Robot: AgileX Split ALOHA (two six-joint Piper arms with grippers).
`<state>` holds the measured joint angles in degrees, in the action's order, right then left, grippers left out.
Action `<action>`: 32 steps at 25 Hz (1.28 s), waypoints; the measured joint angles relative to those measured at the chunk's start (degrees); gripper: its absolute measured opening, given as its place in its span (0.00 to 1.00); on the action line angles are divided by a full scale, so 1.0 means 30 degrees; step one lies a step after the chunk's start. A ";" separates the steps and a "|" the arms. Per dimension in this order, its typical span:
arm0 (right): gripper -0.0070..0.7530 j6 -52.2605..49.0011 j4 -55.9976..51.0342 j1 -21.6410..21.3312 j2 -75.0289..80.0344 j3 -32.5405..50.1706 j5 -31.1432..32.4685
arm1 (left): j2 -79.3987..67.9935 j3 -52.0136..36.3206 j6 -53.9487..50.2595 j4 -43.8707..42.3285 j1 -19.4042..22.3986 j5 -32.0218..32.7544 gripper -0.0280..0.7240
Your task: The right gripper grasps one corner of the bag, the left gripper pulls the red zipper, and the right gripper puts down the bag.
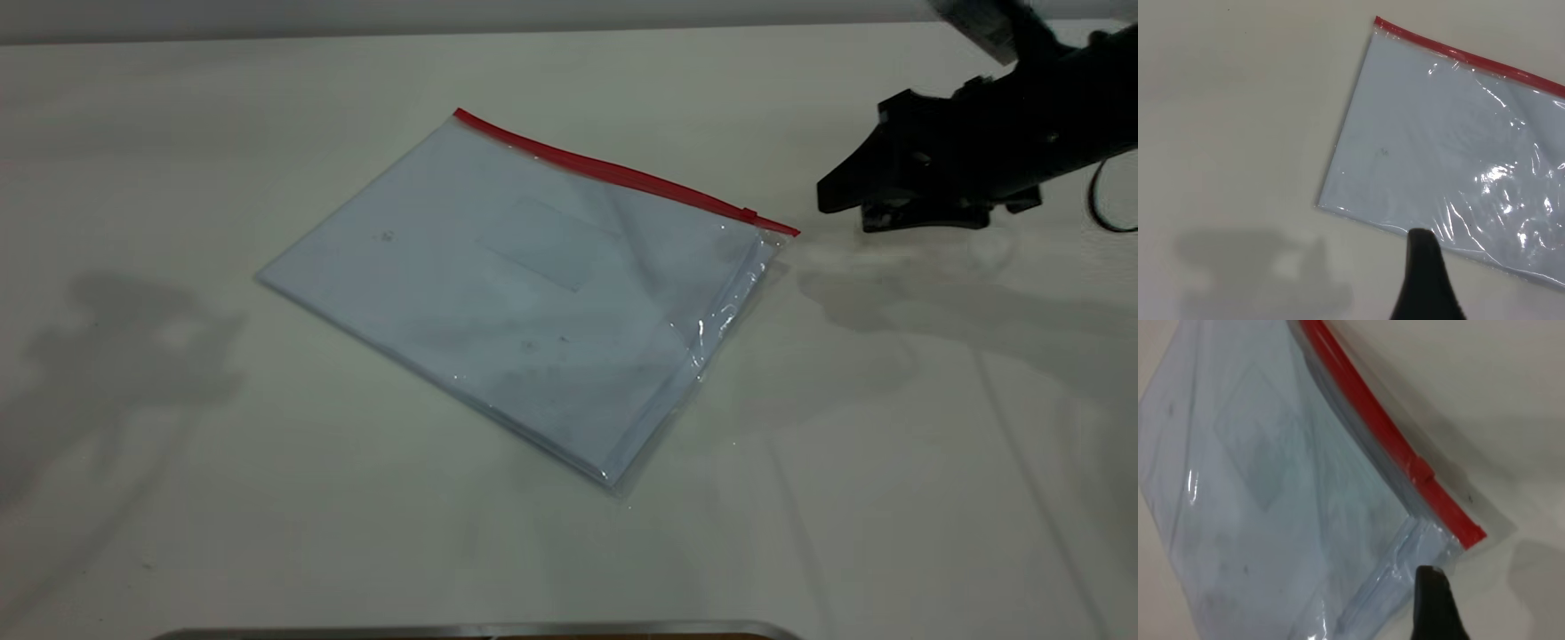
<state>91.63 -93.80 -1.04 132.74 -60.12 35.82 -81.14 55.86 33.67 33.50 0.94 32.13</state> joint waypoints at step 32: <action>0.52 0.0773 -0.1016 0.2846 0.3385 -0.3145 0.0510 | 0.0000 0.0020 -0.0054 0.0015 0.0000 -0.0281 0.82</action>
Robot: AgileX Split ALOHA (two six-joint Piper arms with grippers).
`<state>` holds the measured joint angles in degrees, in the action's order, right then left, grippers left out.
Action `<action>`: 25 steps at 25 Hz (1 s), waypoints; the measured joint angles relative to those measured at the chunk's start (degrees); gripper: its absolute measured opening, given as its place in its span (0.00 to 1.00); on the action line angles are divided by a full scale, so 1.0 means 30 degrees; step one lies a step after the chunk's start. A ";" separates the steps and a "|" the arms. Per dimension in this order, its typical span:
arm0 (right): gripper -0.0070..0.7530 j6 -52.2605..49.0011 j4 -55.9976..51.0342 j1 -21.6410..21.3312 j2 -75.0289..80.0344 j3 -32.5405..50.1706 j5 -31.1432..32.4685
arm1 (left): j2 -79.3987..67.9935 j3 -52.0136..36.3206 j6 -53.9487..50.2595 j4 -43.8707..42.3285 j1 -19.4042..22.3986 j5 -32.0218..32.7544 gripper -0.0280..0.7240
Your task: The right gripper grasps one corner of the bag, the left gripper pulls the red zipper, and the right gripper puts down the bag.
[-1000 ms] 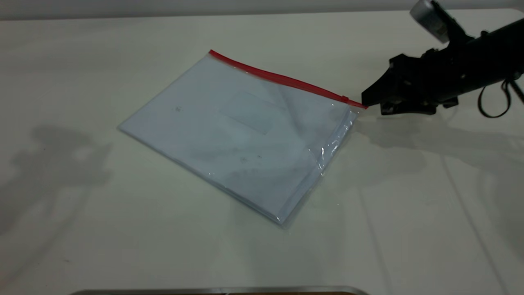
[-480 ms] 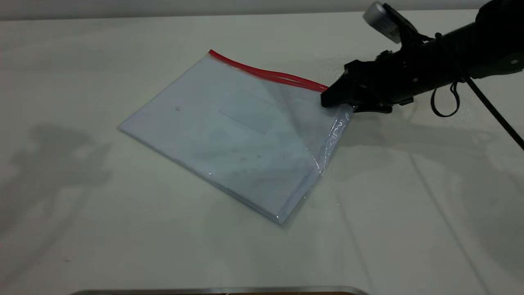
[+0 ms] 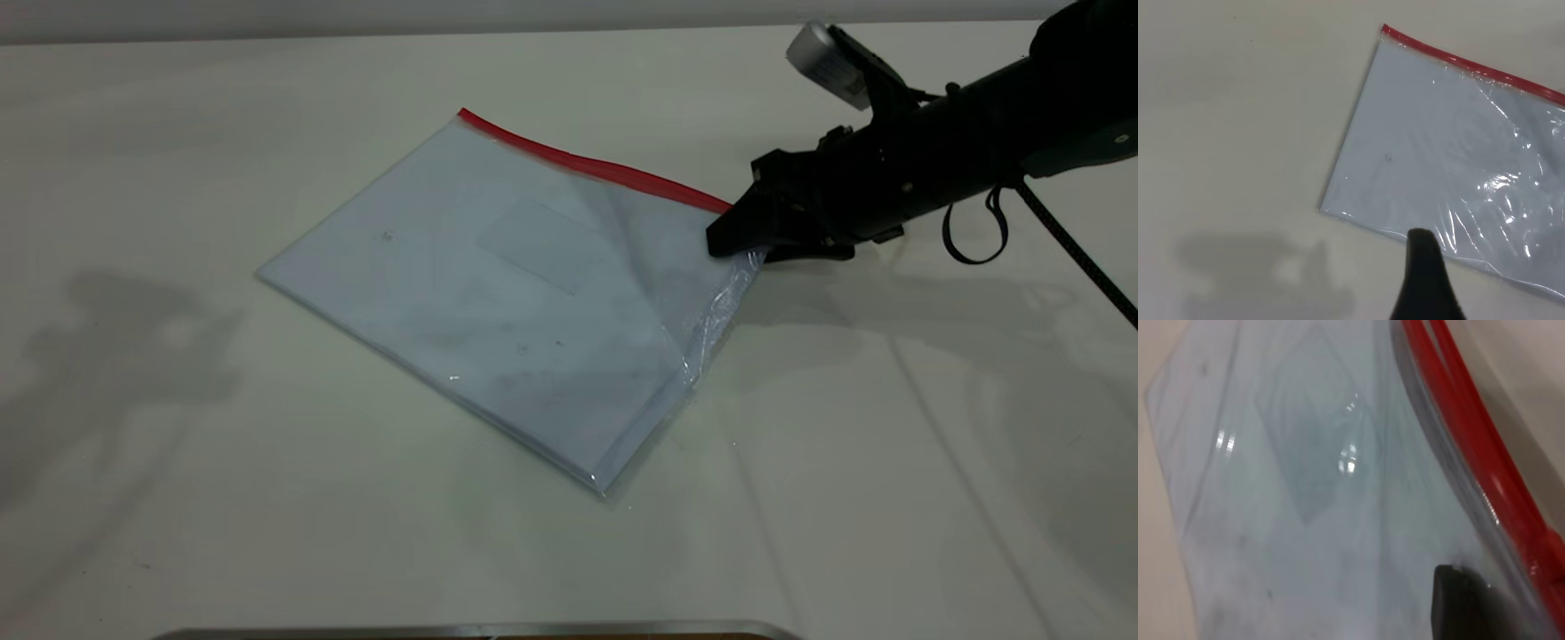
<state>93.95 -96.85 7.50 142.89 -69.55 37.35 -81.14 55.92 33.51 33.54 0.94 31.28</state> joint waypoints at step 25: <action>0.06 0.0902 0.0141 -0.0615 -0.1346 -0.0059 0.3260 | -0.0578 0.0094 0.0014 0.0108 0.0000 -0.0047 0.82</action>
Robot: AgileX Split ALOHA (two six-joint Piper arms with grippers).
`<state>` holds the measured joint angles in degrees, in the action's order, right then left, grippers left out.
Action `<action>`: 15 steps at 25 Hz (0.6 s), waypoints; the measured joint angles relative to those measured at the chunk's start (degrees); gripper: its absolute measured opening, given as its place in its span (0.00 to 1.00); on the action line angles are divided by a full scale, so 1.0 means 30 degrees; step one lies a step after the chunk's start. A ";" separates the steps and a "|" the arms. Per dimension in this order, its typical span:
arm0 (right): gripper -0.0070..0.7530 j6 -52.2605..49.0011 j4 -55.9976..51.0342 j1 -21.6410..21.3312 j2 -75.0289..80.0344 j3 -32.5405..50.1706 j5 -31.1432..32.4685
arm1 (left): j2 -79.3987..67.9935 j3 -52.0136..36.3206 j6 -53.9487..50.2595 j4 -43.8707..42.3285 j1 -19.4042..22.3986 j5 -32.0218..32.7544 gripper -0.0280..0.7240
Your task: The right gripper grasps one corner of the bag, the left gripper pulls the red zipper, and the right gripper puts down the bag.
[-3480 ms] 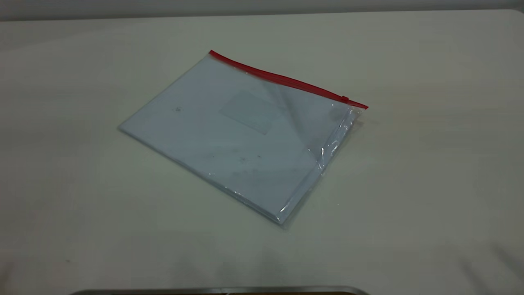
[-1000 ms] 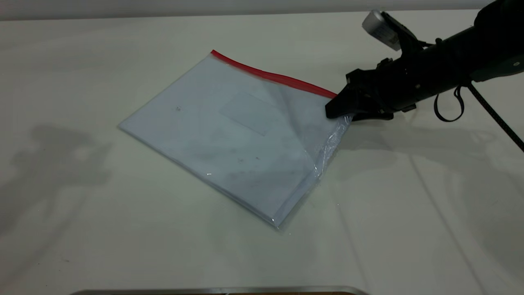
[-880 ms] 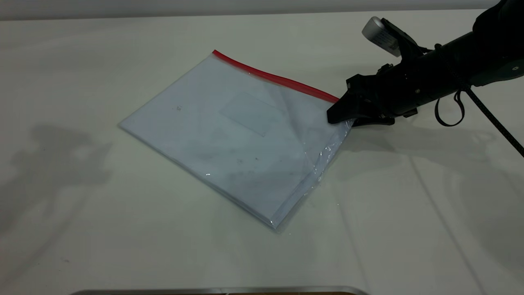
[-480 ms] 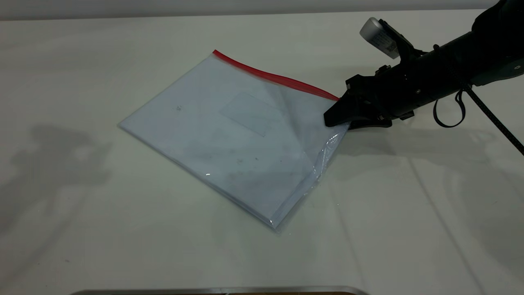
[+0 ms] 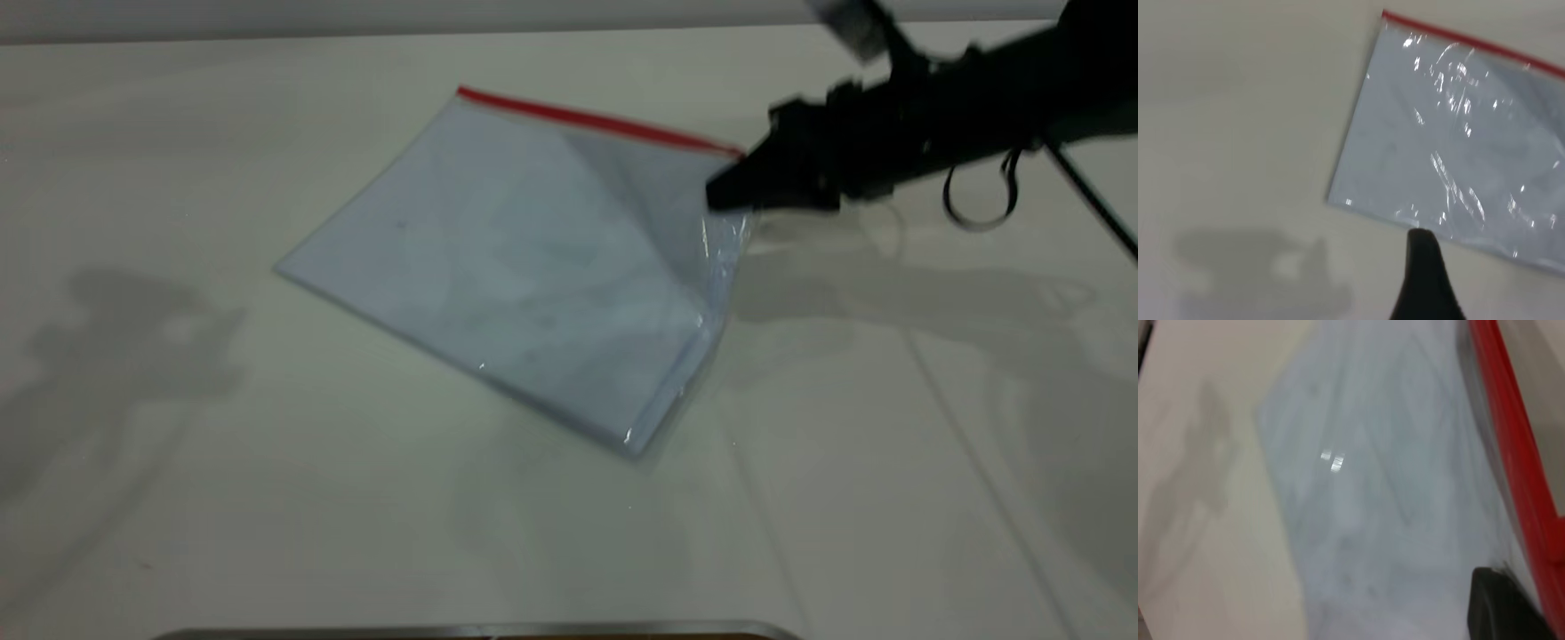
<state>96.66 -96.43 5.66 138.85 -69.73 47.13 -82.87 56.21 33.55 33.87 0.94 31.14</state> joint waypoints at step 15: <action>0.06 -0.4316 1.2028 0.3088 -0.2659 -0.1185 0.0753 | -0.6037 0.0694 0.7896 0.7485 -0.1647 -0.0536 0.82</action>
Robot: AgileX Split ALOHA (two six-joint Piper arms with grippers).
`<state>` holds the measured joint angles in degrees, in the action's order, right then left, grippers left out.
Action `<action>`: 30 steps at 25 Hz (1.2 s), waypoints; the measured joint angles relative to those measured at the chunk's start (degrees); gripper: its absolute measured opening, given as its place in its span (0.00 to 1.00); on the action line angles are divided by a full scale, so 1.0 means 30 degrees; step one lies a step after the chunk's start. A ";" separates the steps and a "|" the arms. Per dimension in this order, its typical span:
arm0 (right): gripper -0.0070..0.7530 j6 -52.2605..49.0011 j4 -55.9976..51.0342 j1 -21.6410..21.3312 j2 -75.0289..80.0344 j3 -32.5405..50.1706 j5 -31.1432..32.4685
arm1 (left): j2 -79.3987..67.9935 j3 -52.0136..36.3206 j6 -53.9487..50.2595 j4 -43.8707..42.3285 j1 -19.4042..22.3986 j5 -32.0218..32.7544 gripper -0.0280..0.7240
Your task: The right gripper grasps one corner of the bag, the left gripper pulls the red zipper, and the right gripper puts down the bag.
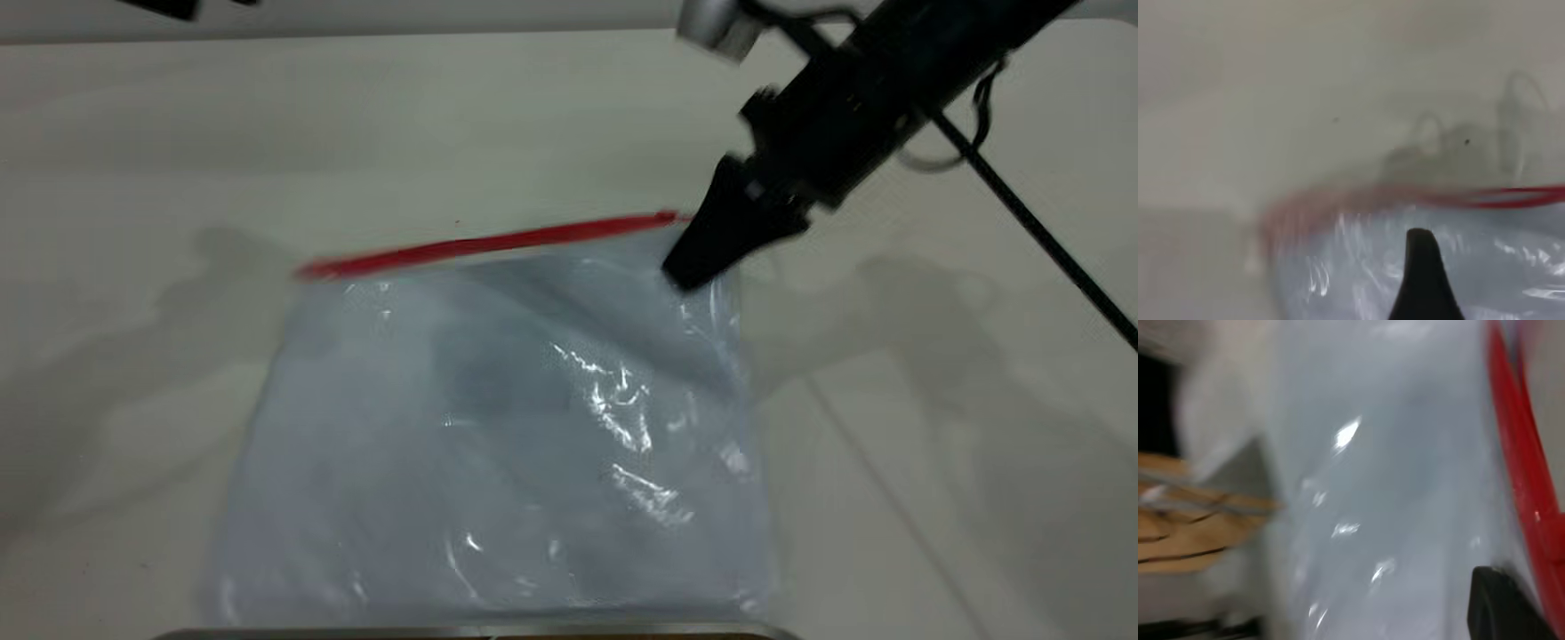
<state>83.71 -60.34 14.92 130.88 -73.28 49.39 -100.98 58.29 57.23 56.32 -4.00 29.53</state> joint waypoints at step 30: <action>0.05 0.2294 -0.2160 0.1493 -0.0498 -0.1578 -0.1174 | -1.2233 1.1230 0.6851 0.4393 -0.4191 0.9818 0.82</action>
<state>90.59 -66.83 19.40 129.38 -78.01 45.87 -137.68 91.98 77.79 69.50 -16.57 58.99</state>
